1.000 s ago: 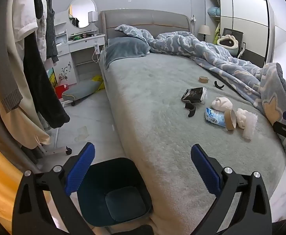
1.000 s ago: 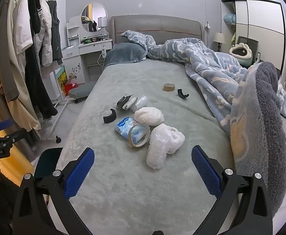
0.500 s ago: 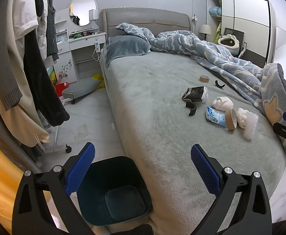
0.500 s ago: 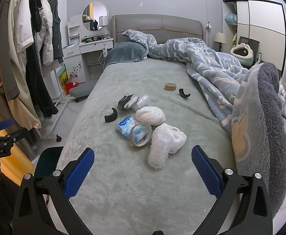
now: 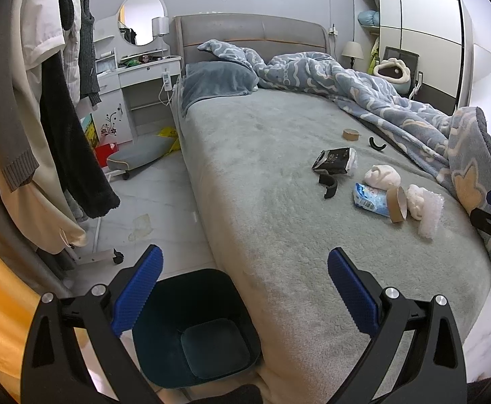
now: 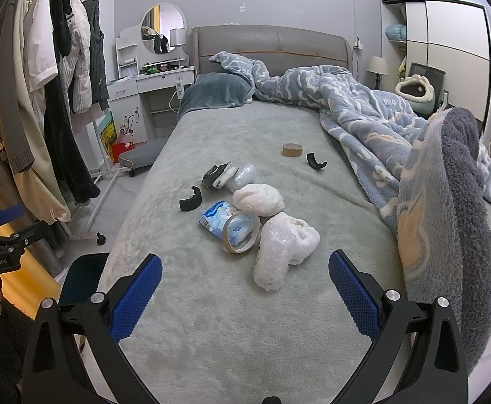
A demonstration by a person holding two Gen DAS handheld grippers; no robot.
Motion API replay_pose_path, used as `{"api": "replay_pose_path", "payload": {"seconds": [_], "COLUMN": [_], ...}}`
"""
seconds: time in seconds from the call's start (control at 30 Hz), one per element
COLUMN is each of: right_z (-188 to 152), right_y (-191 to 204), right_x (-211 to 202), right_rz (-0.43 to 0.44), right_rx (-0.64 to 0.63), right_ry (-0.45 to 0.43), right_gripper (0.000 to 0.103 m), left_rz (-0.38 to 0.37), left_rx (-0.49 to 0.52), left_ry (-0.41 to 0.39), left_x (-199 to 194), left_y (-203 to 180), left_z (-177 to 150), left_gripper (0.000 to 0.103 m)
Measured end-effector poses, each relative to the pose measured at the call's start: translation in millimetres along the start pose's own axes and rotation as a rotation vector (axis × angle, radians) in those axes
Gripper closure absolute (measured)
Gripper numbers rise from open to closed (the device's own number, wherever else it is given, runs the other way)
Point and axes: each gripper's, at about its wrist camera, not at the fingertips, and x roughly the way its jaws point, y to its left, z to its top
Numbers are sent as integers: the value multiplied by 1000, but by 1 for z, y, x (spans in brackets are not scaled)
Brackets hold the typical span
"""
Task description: Collect trash
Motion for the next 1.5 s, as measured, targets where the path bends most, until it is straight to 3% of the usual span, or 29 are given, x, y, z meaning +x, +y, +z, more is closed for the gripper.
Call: {"api": "replay_pose_path", "payload": {"seconds": [1.5], "right_z": [-4], "right_y": [0], "right_x": [3], "right_rz": [-11], "right_rx": [2], "right_ry": [25], "right_gripper": [3], "left_rz": [-5], "left_rx": [9], "left_ry": [9], "left_x": [6], "left_y": [-9], "left_z": [-8], "left_gripper": [3]}}
